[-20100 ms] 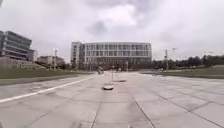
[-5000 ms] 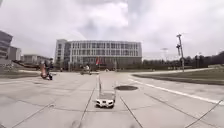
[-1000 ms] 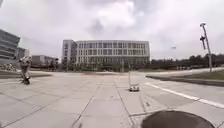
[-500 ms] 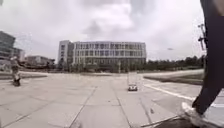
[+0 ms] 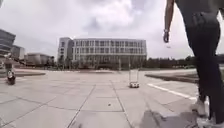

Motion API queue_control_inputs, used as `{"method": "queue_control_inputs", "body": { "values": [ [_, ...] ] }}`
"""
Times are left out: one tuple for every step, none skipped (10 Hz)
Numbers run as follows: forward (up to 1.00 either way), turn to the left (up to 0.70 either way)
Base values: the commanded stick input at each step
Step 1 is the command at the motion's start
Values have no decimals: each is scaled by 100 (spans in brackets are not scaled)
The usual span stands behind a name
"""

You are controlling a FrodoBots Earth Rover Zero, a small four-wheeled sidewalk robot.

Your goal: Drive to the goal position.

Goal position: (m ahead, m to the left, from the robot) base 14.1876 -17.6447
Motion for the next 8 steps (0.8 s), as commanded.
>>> {"method": "queue_control_inputs", "body": {
  "values": [
    [70,-5],
    [70,0],
    [70,0],
    [70,-17],
    [70,-33],
    [70,-28],
    [70,-20],
    [70,-8]
  ]
}}
